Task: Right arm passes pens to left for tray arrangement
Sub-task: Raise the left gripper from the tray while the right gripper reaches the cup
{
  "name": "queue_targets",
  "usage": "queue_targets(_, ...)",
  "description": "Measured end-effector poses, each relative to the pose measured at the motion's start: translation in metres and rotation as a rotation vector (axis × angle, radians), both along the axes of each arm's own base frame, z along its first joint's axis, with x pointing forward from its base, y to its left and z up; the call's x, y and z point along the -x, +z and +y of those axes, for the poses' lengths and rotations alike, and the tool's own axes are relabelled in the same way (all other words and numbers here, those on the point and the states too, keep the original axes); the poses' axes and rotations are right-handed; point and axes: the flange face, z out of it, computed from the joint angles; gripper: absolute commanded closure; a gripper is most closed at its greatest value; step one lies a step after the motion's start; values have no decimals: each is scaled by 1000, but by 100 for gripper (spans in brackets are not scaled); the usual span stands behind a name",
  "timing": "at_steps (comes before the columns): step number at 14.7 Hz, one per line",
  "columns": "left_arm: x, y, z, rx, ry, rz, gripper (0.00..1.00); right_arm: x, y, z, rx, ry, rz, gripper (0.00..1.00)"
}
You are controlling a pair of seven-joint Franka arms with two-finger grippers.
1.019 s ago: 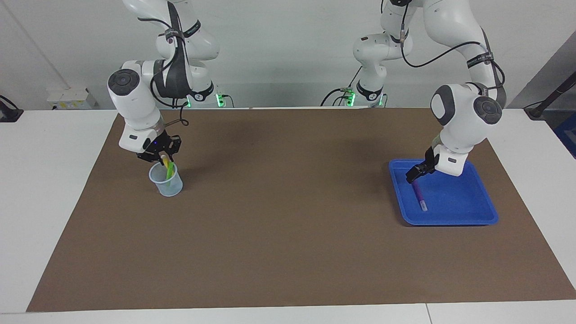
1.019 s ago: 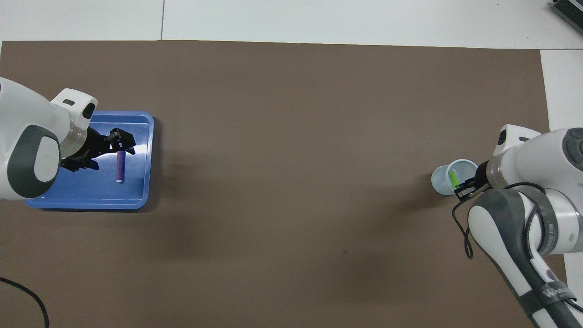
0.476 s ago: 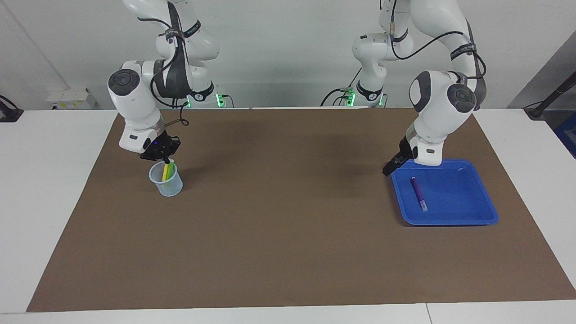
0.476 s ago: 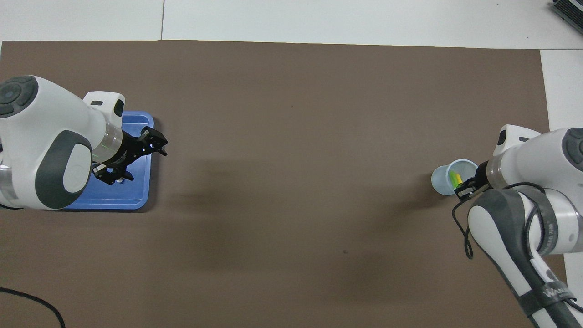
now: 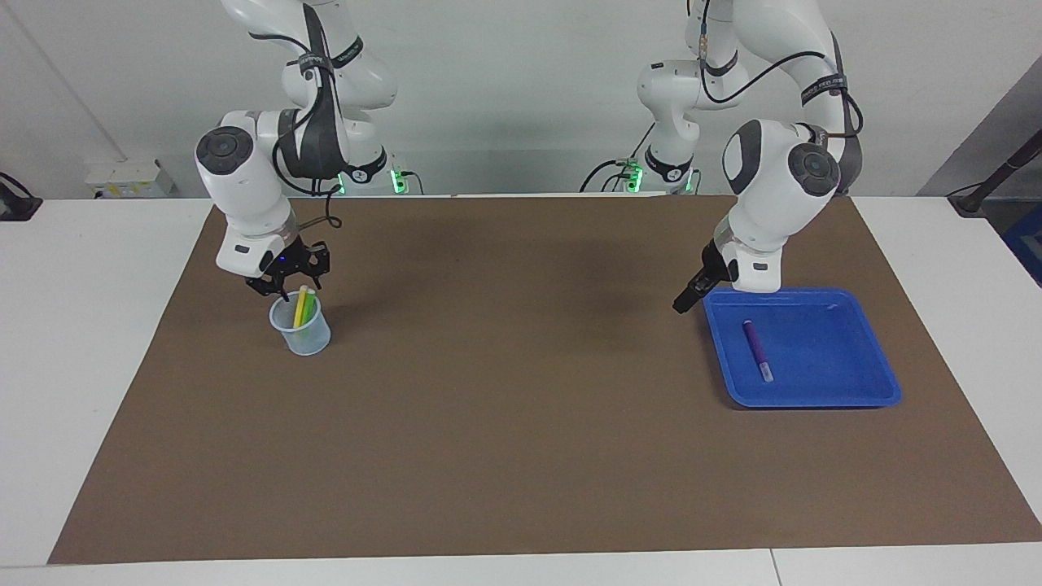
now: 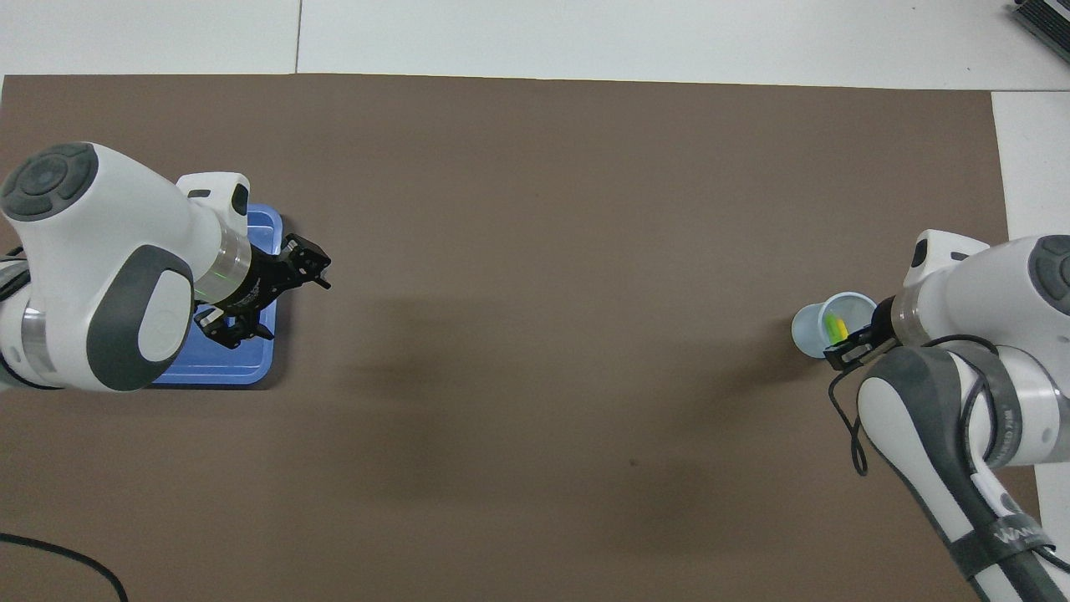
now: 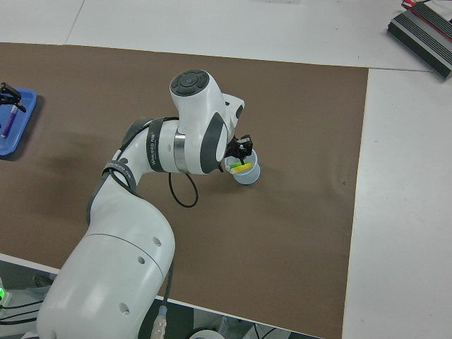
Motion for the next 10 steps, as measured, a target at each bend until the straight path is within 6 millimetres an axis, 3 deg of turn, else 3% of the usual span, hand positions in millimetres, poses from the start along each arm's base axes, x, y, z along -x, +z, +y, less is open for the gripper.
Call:
queue_targets(5,12,0,-40,-14,39,13,0,-1,-6,0,-1,0,10,43)
queue_targets(10,23,0,-72,-22,47,21,0,-1,-7,0,7,6,9,75)
